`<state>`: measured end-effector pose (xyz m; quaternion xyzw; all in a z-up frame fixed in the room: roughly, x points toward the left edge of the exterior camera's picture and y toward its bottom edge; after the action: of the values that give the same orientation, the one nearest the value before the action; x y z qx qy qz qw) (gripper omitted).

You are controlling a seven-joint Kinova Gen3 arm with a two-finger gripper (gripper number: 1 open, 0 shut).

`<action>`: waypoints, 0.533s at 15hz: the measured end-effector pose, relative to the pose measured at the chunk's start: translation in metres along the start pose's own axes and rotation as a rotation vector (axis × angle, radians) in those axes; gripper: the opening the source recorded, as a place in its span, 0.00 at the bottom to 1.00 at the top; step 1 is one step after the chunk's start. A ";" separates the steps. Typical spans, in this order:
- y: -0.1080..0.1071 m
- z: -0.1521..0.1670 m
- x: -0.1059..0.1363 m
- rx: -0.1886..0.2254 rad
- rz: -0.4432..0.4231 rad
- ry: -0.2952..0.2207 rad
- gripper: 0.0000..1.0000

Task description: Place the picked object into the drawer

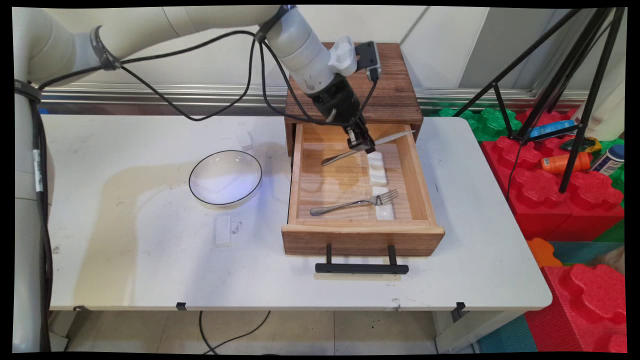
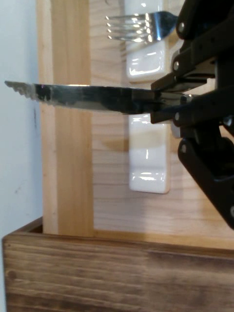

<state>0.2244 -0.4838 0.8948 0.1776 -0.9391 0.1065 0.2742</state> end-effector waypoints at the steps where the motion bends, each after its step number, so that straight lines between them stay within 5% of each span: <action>1: -0.002 0.004 -0.003 -0.002 -0.003 -0.003 0.00; 8: -0.011 0.026 -0.019 -0.015 -0.015 -0.020 0.00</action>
<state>0.2309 -0.4965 0.8638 0.1837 -0.9412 0.0956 0.2671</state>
